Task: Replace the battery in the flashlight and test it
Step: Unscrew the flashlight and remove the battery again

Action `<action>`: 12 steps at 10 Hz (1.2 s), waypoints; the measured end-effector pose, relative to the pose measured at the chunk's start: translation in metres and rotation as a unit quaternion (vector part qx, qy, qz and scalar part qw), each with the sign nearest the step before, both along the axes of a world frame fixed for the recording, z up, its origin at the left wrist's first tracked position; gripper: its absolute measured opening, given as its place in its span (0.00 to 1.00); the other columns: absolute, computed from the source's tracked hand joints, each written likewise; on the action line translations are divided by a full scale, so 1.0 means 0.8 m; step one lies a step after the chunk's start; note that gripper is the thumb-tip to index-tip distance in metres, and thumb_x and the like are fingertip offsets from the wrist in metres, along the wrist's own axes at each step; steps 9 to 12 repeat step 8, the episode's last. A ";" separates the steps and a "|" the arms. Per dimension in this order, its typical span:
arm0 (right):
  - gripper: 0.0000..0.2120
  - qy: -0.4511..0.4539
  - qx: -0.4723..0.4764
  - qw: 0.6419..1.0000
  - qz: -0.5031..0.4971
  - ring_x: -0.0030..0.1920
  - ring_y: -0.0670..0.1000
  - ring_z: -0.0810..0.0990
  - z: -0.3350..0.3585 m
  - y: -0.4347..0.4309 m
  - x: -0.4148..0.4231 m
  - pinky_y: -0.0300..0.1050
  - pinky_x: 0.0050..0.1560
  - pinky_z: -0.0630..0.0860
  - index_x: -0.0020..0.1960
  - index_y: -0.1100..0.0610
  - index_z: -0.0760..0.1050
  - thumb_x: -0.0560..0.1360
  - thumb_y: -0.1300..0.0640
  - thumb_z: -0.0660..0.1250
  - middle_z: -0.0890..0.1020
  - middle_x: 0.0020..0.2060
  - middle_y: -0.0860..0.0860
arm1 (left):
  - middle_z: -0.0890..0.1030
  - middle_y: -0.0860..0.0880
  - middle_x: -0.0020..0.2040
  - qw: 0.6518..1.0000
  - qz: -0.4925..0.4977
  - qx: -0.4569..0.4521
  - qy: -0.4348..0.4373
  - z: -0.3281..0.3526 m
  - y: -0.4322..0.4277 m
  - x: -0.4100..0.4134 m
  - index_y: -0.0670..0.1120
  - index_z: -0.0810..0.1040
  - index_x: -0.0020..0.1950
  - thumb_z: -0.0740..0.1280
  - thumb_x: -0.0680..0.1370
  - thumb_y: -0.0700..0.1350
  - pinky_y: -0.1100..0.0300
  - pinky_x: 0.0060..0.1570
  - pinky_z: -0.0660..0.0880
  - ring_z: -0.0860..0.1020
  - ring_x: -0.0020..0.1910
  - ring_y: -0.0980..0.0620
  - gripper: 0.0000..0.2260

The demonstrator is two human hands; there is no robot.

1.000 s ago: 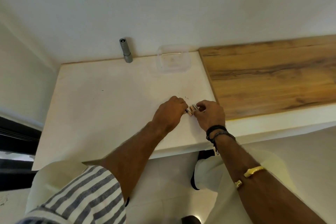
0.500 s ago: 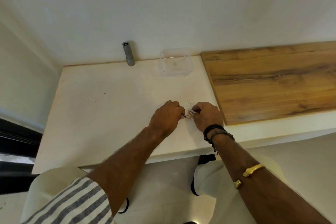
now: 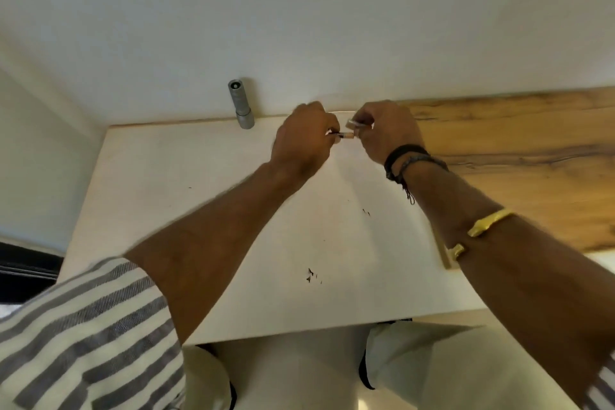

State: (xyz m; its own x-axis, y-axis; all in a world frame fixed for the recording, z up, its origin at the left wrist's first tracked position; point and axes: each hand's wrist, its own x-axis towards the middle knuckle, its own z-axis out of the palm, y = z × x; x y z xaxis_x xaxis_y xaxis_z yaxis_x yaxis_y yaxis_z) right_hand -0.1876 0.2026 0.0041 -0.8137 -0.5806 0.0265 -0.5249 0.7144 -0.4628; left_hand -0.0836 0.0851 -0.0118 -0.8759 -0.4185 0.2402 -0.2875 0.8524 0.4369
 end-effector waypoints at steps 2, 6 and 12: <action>0.10 0.026 0.093 0.994 0.042 0.51 0.56 0.83 0.009 -0.034 -0.013 0.53 0.55 0.82 0.55 0.51 0.83 0.77 0.62 0.68 0.85 0.51 0.52 | 0.77 0.48 0.53 0.998 0.042 -0.017 -0.048 0.004 -0.013 -0.023 0.50 0.84 0.53 0.74 0.74 0.49 0.56 0.43 0.73 0.76 0.51 0.48 0.09; 0.15 0.042 0.148 0.987 0.046 0.54 0.59 0.83 -0.018 -0.079 -0.041 0.51 0.53 0.81 0.59 0.51 0.80 0.75 0.64 0.70 0.83 0.55 0.53 | 0.79 0.51 0.49 0.997 0.058 0.026 -0.031 -0.022 -0.044 -0.046 0.48 0.83 0.50 0.74 0.75 0.44 0.58 0.42 0.69 0.75 0.49 0.51 0.05; 0.13 0.033 0.045 0.998 0.010 0.57 0.57 0.81 0.004 -0.049 -0.009 0.53 0.58 0.79 0.58 0.50 0.81 0.79 0.62 0.64 0.83 0.58 0.52 | 0.79 0.50 0.48 0.996 0.065 0.062 0.005 0.004 -0.039 0.009 0.48 0.86 0.51 0.68 0.79 0.47 0.54 0.46 0.76 0.77 0.49 0.51 0.07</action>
